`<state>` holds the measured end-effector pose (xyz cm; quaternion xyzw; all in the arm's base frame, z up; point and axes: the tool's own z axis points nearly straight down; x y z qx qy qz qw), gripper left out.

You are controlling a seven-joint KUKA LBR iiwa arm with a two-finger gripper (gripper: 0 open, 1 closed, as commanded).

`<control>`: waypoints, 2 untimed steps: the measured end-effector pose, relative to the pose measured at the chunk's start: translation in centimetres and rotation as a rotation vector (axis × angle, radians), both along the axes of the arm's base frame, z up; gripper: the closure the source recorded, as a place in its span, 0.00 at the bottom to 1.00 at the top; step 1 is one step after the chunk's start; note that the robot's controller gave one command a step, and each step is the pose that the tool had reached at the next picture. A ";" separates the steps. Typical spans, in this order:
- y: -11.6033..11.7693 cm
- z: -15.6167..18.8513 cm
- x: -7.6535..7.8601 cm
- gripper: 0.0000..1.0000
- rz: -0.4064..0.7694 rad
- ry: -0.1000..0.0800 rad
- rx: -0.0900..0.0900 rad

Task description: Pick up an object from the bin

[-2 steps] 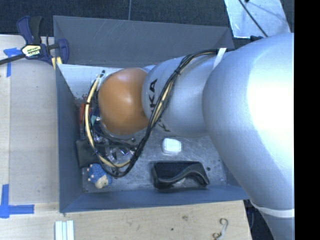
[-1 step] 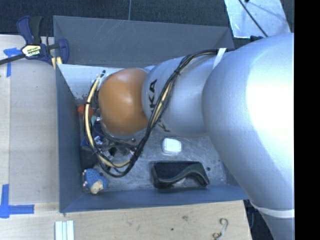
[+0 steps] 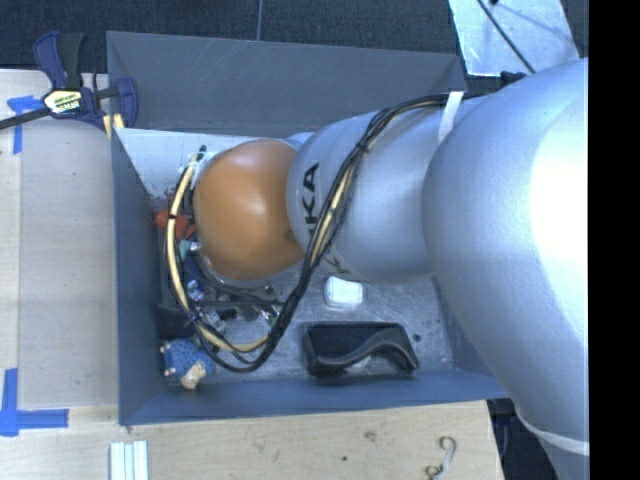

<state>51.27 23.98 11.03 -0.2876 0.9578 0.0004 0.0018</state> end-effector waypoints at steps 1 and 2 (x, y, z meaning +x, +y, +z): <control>-0.5 8.0 0.6 1.00 -0.004 -0.008 0.003; -0.6 15.8 1.0 1.00 -0.031 -0.009 0.003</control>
Offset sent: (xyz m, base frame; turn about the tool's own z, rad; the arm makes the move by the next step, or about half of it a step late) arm 0.0031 -0.0053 0.0740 0.0023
